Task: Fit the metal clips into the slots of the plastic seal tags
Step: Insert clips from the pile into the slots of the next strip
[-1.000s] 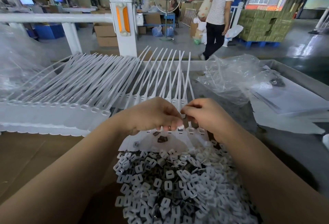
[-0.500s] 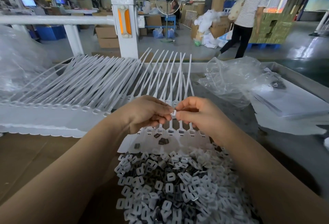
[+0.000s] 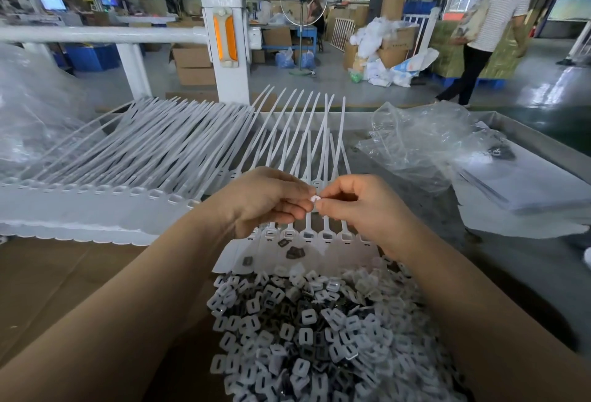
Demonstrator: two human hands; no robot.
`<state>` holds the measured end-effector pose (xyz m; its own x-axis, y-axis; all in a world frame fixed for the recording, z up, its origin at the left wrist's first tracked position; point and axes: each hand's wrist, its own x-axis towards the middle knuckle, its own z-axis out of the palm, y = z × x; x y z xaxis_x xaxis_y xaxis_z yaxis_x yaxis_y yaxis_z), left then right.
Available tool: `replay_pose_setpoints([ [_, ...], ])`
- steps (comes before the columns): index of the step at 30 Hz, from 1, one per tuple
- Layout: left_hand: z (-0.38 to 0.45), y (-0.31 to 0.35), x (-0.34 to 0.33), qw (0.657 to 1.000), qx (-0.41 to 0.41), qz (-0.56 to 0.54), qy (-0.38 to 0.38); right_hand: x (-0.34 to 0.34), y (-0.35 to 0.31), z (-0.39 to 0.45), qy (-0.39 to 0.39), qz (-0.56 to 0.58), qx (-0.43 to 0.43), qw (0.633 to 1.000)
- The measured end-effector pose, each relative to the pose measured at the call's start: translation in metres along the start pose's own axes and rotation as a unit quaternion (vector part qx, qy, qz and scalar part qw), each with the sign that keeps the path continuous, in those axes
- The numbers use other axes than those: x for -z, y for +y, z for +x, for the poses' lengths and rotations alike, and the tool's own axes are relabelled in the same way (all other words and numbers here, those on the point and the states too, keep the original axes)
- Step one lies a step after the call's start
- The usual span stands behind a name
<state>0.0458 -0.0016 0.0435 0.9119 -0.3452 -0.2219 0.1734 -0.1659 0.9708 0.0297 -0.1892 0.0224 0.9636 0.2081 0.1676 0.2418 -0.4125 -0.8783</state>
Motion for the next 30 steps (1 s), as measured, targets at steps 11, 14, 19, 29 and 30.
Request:
replay_pose_setpoints([
  [11,-0.0021,-0.0001,0.0012,0.997,-0.049,0.043,0.034,-0.0013,-0.0019,-0.0015,0.011,-0.023,-0.013,1.0],
  [14,-0.0027,0.0005,0.001,0.988,-0.079,0.125,0.042,-0.0023,-0.0027,-0.002,-0.004,-0.034,-0.015,0.999],
  [19,-0.0024,0.0002,-0.0013,0.992,-0.076,0.092,0.039,-0.0022,-0.0018,-0.0014,0.003,-0.021,-0.034,0.999],
  [29,0.0036,-0.0052,-0.0019,0.99,-0.057,0.119,0.056,-0.0041,-0.0025,-0.0003,0.04,0.008,-0.055,0.998],
  [30,0.0038,-0.0056,-0.0021,0.989,-0.058,0.127,0.056,-0.0045,-0.0029,-0.0006,0.037,0.004,-0.052,0.998],
])
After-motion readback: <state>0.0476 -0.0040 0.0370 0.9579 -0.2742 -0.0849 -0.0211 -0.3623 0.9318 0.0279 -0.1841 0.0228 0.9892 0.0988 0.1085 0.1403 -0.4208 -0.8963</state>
